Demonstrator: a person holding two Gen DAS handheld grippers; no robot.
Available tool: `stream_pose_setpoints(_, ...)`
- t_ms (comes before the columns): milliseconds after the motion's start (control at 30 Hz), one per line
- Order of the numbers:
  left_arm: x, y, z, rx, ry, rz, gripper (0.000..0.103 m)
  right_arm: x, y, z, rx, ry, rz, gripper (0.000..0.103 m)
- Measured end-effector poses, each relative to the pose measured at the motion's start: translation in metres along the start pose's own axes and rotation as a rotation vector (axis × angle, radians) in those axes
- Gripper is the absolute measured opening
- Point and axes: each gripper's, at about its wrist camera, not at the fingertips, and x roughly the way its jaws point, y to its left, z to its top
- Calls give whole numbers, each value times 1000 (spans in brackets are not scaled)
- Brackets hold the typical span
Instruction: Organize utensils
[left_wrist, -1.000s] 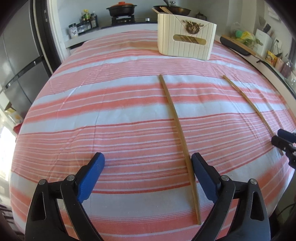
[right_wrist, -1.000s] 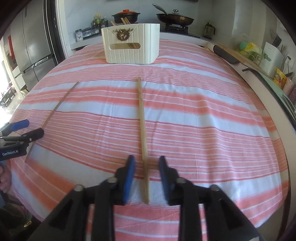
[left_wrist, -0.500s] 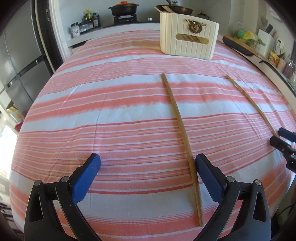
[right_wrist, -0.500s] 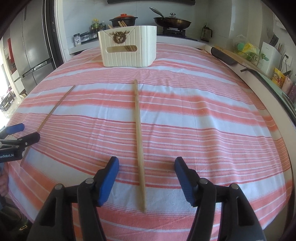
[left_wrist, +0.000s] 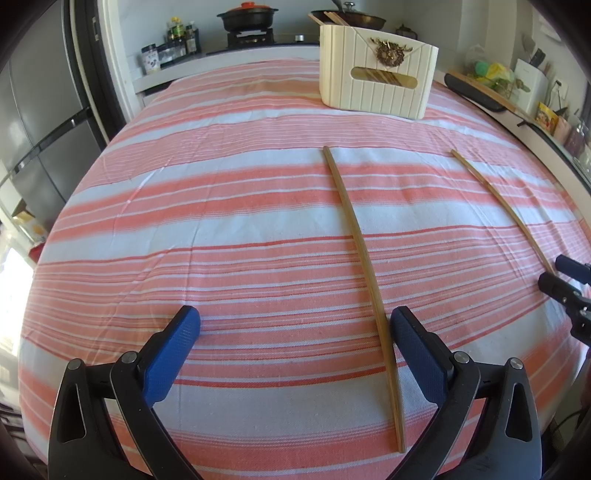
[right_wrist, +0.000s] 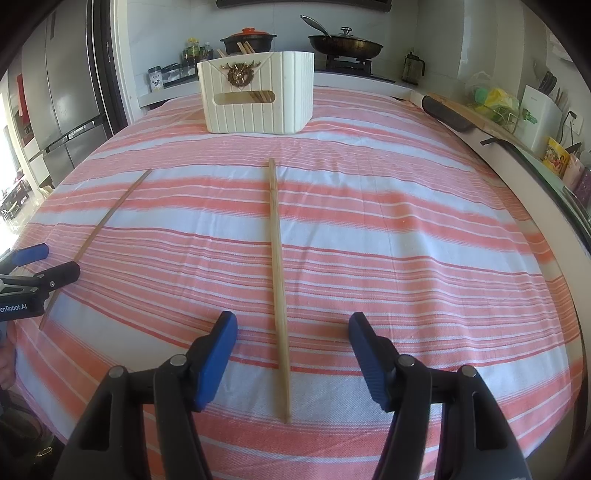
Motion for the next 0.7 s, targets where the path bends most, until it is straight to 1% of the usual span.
stream_pose_setpoints(67,1,1,6,9,31,-25,102,1,-1,4,-6,26,10,64)
stream_pose_setpoints(167,5,0,25,46,54,-84,101,6,-7,19,-27,104,60,64)
stream_pose_setpoints(267,16,-7,53,118,68,-108,100,20,-13,43,-54,157,98,64)
stream_pose_setpoints(333,29,-11,72,162,90,-97,88,37,-11,62,-99,205,131,64)
stream_pose_setpoints(367,37,-13,82,173,108,-101,86,45,-10,71,-120,219,133,64)
stream_pose_setpoints(400,44,-13,90,175,128,-108,81,53,-6,81,-144,223,129,64)
stream_pose_setpoints(433,52,-13,97,171,151,-117,74,62,-3,92,-164,226,131,61)
stream_pose_setpoints(467,59,-12,103,167,169,-120,72,70,0,102,-175,228,133,55)
stream_pose_setpoints(500,63,-13,110,164,169,-118,67,78,3,113,-176,227,133,52)
stream_pose_setpoints(533,66,-14,115,165,169,-116,49,85,5,123,-172,223,139,44)
stream_pose_setpoints(567,68,-15,120,169,165,-114,38,92,7,132,-164,220,148,25)
stream_pose_setpoints(600,69,-16,124,168,166,-124,7,98,8,140,-151,223,157,13)
stream_pose_setpoints(633,70,-16,126,154,173,-147,4,103,8,147,-127,232,174,7)
stream_pose_setpoints(667,69,-15,128,140,169,-162,4,105,7,151,-103,231,187,7)
stream_pose_setpoints(700,66,-15,130,136,152,-162,4,103,6,155,-87,222,198,7)
